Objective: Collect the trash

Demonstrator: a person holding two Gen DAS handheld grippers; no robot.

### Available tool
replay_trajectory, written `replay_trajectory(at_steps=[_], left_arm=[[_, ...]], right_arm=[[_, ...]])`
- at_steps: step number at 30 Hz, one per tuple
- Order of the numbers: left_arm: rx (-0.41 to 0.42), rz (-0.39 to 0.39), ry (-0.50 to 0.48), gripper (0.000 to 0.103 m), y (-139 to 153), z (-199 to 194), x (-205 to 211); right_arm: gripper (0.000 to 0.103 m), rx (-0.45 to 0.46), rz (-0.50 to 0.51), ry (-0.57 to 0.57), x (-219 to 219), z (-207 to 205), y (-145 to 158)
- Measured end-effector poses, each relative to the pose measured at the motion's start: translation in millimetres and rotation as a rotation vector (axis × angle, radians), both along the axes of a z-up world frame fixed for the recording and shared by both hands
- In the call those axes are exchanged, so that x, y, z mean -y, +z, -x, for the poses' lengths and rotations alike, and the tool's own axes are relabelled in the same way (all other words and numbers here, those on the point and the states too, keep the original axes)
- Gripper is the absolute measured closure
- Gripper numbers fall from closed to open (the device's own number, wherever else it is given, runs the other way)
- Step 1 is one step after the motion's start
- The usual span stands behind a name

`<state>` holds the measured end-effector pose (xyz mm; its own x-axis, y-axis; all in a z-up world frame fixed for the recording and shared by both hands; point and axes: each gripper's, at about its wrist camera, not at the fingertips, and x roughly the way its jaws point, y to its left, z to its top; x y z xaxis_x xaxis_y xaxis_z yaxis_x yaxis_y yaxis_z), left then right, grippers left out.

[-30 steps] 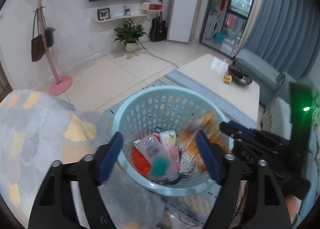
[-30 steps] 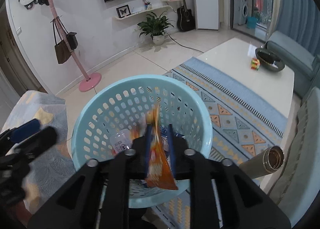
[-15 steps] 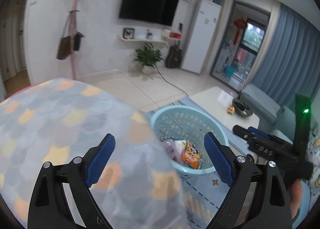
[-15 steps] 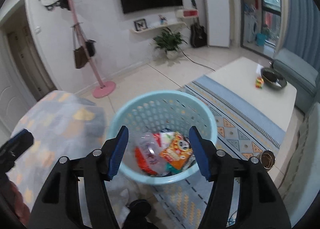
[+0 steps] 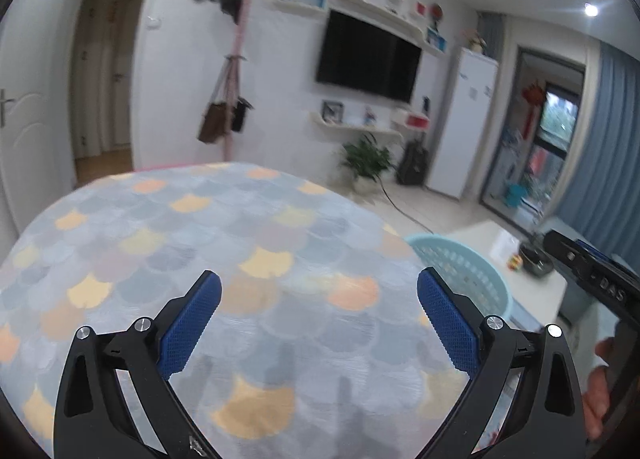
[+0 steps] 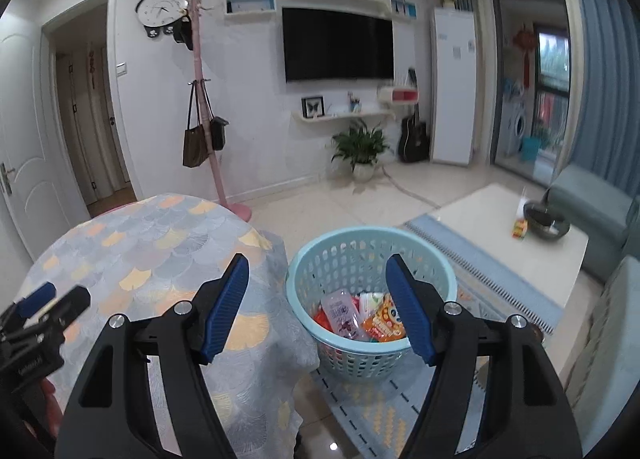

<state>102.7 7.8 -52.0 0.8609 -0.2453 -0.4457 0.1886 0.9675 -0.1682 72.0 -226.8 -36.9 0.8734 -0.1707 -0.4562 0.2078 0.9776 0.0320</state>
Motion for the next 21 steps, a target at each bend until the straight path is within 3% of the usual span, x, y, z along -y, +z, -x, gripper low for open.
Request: replay_trajectory(at_steps=[2,5,13,21], left_arm=[[0.016,-0.023,0.029,0.008,-6.5,2.7,-1.6],[0.006,-0.026,0.034,0.008,-8.8,3.3,-3.3],[0.022,-0.015,0.061,0.008,-9.6,8.9,-12.6],[0.065,-0.023,0.086,0.008,-6.0,16.2,-14.5]], right_arm=[[0.036,-0.004,0.051,-0.016,-10.5,0.5,-0.1],[0.036,0.004,0.049,0.004,-17.8,4.1,1.1],[0.036,0.114,0.081,0.015,-28.9,30.7,-4.6],[0.036,0.098,0.059,-0.006,-28.2,30.2,-10.1]])
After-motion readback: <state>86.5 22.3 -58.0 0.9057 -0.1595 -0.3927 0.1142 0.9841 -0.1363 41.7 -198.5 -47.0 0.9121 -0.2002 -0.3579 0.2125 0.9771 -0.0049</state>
